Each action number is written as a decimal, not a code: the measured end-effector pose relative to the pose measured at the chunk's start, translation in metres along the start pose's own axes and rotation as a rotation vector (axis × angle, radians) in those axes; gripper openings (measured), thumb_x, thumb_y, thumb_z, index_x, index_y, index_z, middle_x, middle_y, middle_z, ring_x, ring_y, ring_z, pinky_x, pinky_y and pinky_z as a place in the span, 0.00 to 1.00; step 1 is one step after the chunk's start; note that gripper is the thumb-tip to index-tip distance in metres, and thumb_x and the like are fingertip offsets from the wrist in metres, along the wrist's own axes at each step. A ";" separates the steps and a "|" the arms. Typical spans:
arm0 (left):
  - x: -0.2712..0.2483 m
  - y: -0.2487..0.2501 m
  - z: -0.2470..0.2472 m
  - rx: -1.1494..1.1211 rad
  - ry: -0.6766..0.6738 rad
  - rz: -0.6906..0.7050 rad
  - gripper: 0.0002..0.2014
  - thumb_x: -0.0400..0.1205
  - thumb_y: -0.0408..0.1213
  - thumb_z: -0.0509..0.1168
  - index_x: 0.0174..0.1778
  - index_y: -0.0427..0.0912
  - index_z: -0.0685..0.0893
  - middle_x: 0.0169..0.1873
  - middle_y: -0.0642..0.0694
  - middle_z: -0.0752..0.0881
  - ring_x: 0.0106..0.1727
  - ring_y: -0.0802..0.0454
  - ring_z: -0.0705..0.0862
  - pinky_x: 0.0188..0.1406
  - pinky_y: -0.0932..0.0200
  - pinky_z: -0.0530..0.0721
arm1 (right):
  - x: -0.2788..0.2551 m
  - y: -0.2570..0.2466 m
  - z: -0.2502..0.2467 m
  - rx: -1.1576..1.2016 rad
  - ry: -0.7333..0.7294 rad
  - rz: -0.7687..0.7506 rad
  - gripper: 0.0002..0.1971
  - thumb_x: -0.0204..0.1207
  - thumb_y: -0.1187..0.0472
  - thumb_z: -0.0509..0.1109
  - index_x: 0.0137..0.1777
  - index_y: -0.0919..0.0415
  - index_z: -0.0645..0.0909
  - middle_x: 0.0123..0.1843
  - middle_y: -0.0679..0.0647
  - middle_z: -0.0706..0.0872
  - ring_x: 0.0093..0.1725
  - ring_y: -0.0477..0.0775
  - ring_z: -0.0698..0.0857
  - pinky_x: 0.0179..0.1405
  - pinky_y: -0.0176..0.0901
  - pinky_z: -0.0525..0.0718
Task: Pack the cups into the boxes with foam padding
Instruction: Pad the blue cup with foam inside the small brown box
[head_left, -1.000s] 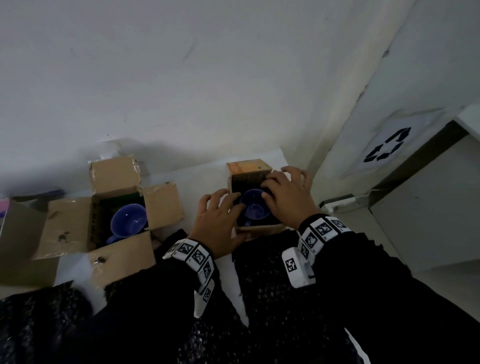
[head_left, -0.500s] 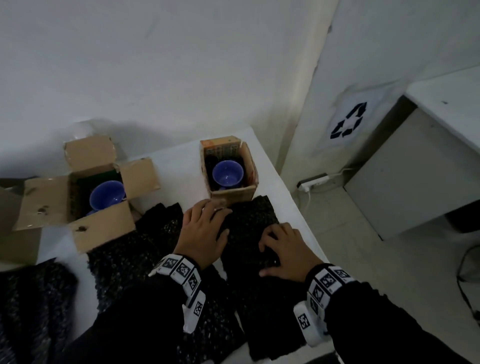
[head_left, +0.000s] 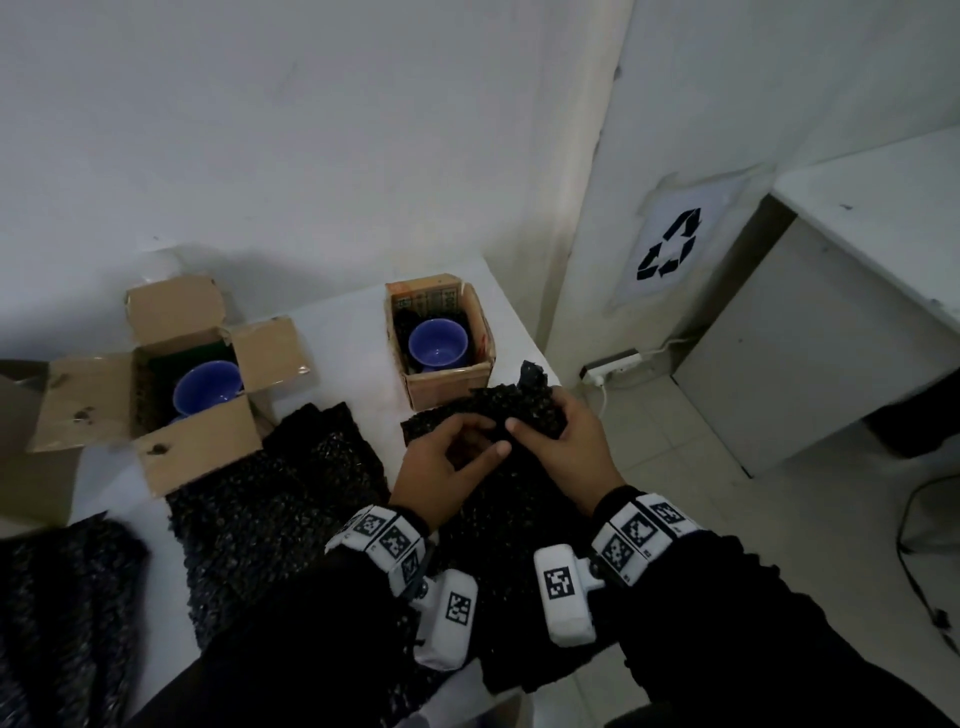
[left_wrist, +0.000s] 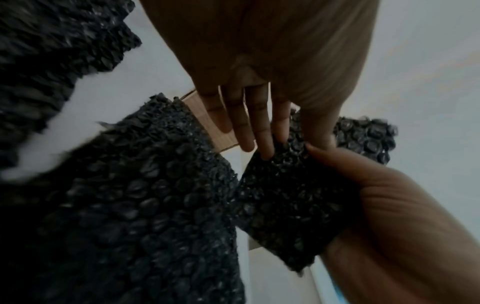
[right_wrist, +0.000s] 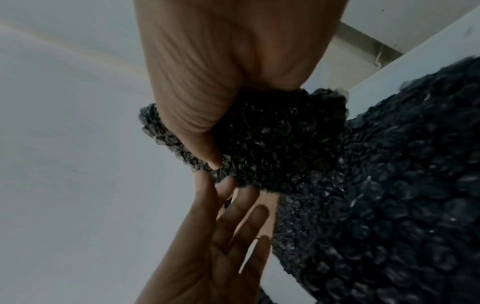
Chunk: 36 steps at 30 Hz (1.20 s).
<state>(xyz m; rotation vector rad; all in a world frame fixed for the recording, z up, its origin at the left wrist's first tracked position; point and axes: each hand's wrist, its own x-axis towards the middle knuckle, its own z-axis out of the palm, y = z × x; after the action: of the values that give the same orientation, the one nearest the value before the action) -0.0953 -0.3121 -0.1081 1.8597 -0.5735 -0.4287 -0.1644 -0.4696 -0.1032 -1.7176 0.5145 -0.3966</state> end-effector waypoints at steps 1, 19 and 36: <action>0.002 0.003 0.000 -0.054 -0.019 -0.012 0.16 0.75 0.42 0.76 0.58 0.48 0.84 0.45 0.55 0.90 0.48 0.64 0.87 0.51 0.67 0.83 | 0.001 -0.003 0.002 0.044 -0.009 0.007 0.15 0.70 0.55 0.77 0.51 0.62 0.81 0.47 0.61 0.89 0.51 0.63 0.88 0.55 0.66 0.85; 0.030 0.025 -0.052 0.077 0.012 0.102 0.06 0.79 0.39 0.72 0.43 0.45 0.81 0.37 0.49 0.88 0.37 0.55 0.86 0.43 0.55 0.85 | 0.027 -0.045 -0.003 -0.100 -0.222 -0.160 0.12 0.69 0.56 0.81 0.46 0.51 0.81 0.45 0.48 0.85 0.47 0.44 0.84 0.50 0.42 0.80; 0.062 -0.005 -0.050 0.568 -0.300 0.154 0.11 0.78 0.50 0.69 0.53 0.52 0.85 0.48 0.55 0.87 0.48 0.56 0.86 0.48 0.55 0.84 | 0.153 -0.047 0.044 -0.069 0.110 -0.054 0.05 0.71 0.58 0.67 0.39 0.49 0.85 0.48 0.55 0.87 0.50 0.53 0.85 0.56 0.50 0.84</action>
<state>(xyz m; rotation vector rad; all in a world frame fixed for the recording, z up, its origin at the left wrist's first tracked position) -0.0162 -0.3084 -0.0966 2.2804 -1.1256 -0.4784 -0.0065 -0.5077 -0.0686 -1.7859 0.5678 -0.5202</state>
